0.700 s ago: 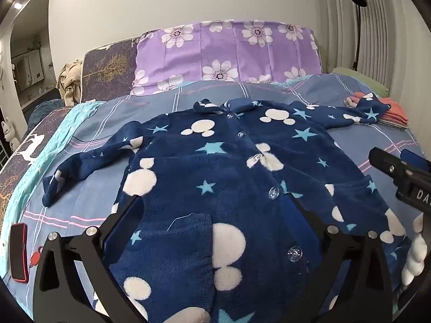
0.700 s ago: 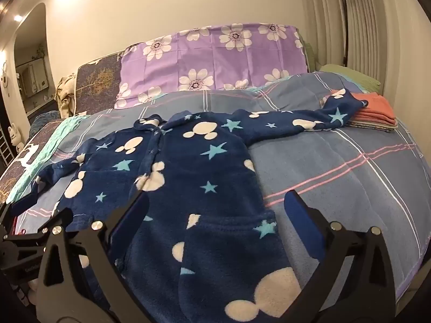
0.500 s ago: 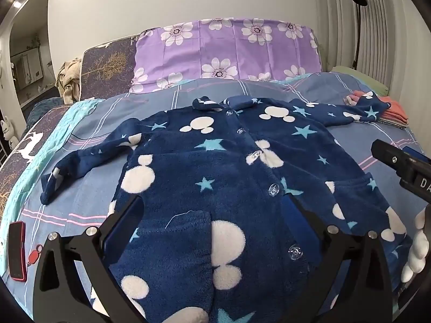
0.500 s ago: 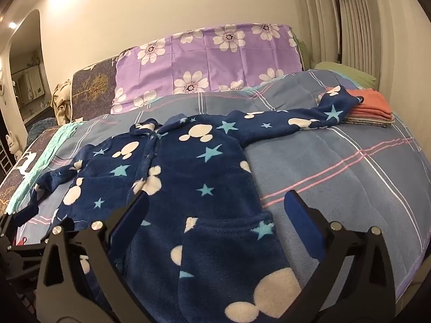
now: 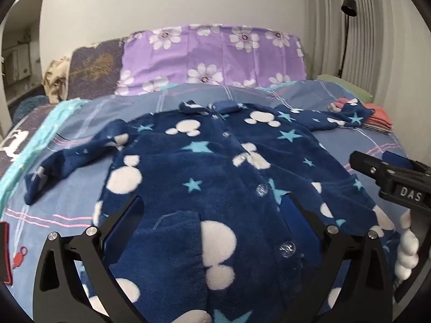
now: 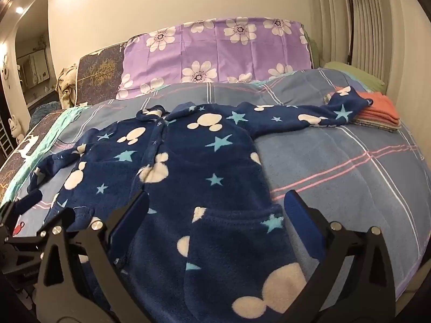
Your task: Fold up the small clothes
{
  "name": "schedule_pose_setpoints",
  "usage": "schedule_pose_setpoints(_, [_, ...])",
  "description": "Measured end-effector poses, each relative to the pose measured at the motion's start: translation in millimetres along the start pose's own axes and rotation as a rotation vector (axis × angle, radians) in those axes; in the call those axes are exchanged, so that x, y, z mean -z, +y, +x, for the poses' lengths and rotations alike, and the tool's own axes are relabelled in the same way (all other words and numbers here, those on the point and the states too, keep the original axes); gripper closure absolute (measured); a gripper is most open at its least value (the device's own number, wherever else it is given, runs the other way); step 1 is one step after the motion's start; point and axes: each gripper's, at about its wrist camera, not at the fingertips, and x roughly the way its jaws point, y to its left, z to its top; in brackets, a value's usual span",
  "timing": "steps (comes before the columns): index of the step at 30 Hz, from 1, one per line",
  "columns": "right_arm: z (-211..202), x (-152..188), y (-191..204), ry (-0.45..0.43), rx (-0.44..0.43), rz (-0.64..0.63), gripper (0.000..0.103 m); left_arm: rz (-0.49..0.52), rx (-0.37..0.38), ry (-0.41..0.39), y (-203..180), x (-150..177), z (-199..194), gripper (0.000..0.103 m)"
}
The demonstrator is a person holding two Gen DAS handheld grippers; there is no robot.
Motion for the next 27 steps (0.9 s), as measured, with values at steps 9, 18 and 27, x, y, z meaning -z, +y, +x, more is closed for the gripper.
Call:
schedule_pose_setpoints(9, [2.7,2.7,-4.3,0.009,0.023,0.013,0.002,0.025,-0.001,0.032,-2.1,3.3,5.1,0.001])
schedule_pose_setpoints(18, [3.8,3.9,-10.0,0.006,0.059,0.009,0.002,0.056,-0.011,0.044,-5.4,6.7,11.2,0.001])
schedule_pose_setpoints(27, [4.9,2.3,-17.6,0.004,0.077,0.035,0.002,0.032,-0.013,-0.037,6.7,-2.3,5.5,0.001])
